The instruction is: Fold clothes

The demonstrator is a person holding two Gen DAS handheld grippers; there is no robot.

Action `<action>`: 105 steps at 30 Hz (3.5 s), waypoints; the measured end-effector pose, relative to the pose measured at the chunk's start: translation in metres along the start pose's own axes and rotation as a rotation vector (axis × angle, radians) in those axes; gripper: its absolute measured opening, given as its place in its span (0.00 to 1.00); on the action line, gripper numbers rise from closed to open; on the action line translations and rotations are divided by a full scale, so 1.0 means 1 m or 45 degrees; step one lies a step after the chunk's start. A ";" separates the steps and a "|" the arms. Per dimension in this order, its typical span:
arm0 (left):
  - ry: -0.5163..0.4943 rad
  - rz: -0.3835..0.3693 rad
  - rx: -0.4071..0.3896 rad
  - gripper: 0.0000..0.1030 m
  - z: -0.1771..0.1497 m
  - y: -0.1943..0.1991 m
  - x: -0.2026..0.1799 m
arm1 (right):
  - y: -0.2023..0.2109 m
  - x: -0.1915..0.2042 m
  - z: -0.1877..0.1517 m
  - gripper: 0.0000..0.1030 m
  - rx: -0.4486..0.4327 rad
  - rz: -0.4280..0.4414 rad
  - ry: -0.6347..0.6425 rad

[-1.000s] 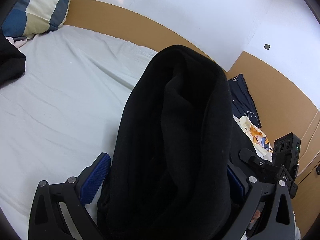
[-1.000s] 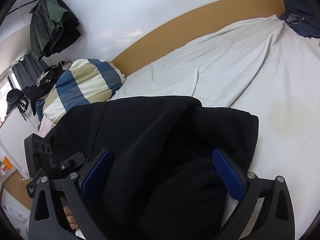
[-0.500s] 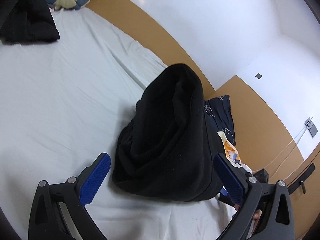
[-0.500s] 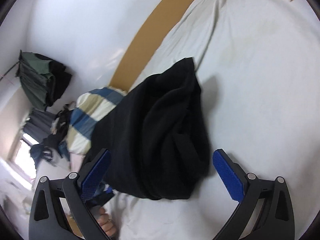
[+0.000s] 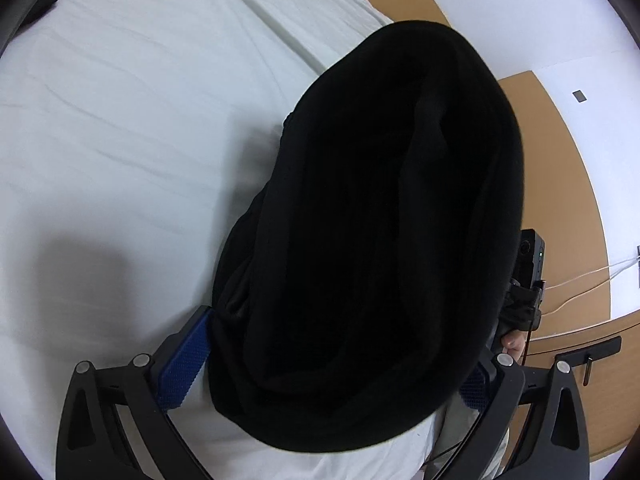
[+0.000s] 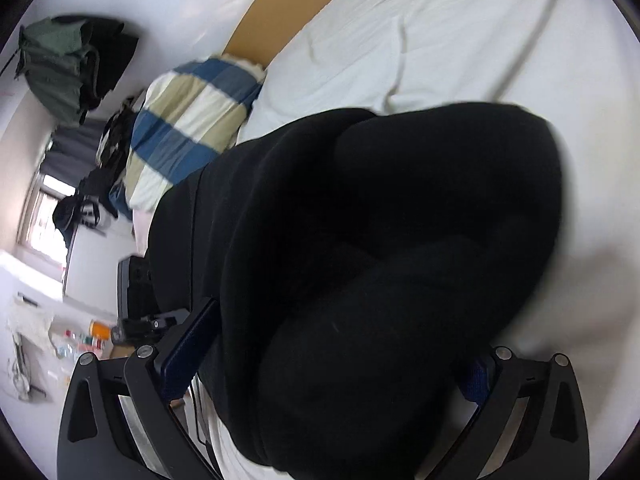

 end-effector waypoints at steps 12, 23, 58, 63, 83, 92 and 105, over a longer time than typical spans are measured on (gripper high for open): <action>-0.049 0.031 -0.134 0.97 0.007 -0.027 -0.047 | 0.035 0.008 0.009 0.64 -0.118 0.094 0.178; -0.126 -0.124 -0.179 0.91 0.095 -0.156 -0.185 | 0.211 -0.064 0.115 0.53 -0.457 -0.451 0.216; -0.875 0.445 -0.540 0.93 0.031 -0.242 -0.245 | 0.174 -0.158 0.038 0.65 -0.811 -0.786 -0.129; -1.013 0.677 -0.589 0.94 0.023 -0.249 -0.253 | 0.165 -0.164 0.005 0.60 -0.937 -0.919 -0.169; -0.912 0.628 -0.455 1.00 0.022 -0.283 -0.228 | 0.165 -0.193 -0.001 0.80 -0.828 -1.231 -0.179; -0.916 0.673 -0.412 1.00 0.021 -0.290 -0.226 | 0.164 -0.191 0.000 0.83 -0.822 -1.237 -0.150; -0.922 0.714 -0.392 1.00 0.014 -0.294 -0.228 | 0.160 -0.177 -0.007 0.85 -0.826 -1.257 -0.089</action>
Point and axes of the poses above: each gripper's, at about its wrist camera, not at the fingertips, and y roughly against the way its jaws point, x to its left, z to its top, the point moved 3 cm from there along -y, roughly the way its jaws point, and after that the axes turned 13 degrees about -z, right-handed, at the moved point
